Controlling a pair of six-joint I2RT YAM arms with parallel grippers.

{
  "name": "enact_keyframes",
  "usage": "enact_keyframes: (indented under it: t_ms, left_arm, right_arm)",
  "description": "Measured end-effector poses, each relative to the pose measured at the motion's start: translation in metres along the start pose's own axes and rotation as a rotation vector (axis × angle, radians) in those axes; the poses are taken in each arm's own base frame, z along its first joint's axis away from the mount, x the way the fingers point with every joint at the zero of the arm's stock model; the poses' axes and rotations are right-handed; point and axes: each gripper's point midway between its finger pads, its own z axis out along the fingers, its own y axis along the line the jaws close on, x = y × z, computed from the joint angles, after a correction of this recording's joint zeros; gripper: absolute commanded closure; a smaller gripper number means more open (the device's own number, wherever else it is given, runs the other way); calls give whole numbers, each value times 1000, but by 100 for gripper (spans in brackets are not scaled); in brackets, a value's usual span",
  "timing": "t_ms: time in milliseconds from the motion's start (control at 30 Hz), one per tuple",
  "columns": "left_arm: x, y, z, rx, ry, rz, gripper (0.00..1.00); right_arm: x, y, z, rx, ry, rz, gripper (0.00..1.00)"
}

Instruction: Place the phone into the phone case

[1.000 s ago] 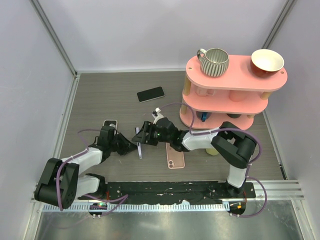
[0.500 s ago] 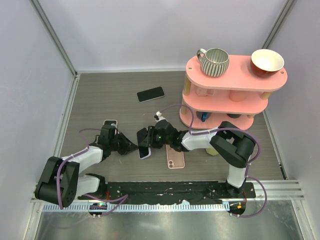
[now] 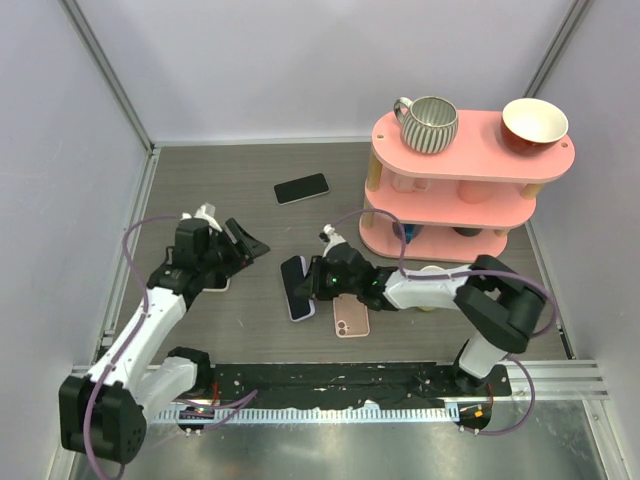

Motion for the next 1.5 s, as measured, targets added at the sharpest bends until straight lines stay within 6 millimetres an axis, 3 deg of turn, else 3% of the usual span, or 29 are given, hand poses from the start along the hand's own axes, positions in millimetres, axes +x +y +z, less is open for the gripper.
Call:
enact_keyframes:
  t_ms: [100,167,400,600,900,1000,1133,1367,1400,1433,1467,1500]
  left_arm:
    - [-21,-23,-23,85,-77,62,29]
    - [-25,-33,-33,134,-92,90,28]
    - [-3,-59,-39,355,15,90,28]
    - [13,-81,-40,554,113,17,31]
    - [20,-93,-44,697,171,-61,59]
    - [19,-97,-48,721,171,-58,74]
    - [19,-102,-54,753,170,-36,100]
    - [21,-99,-52,739,175,-28,100]
    - [22,-98,-51,735,177,-28,100]
    - [22,-97,-51,734,180,-26,99]
    - [23,-96,-50,731,183,-25,90]
    - [24,-96,-50,728,186,-22,67]
  right_arm:
    - [-9,14,-25,-71,-47,-13,99]
    - [-18,27,-43,-141,-89,-18,99]
    - [-45,65,-87,-396,-195,-11,99]
    - [-42,84,-101,-530,-182,2,98]
    - [-35,101,-102,-674,-127,61,96]
    - [-32,100,-101,-691,-116,73,93]
    - [-32,104,-107,-721,-116,91,80]
    - [-29,101,-104,-706,-105,88,57]
    - [-29,100,-104,-703,-103,88,56]
    - [-28,100,-103,-701,-104,84,69]
    - [-28,99,-103,-699,-104,82,76]
    - [-28,99,-103,-697,-106,75,81]
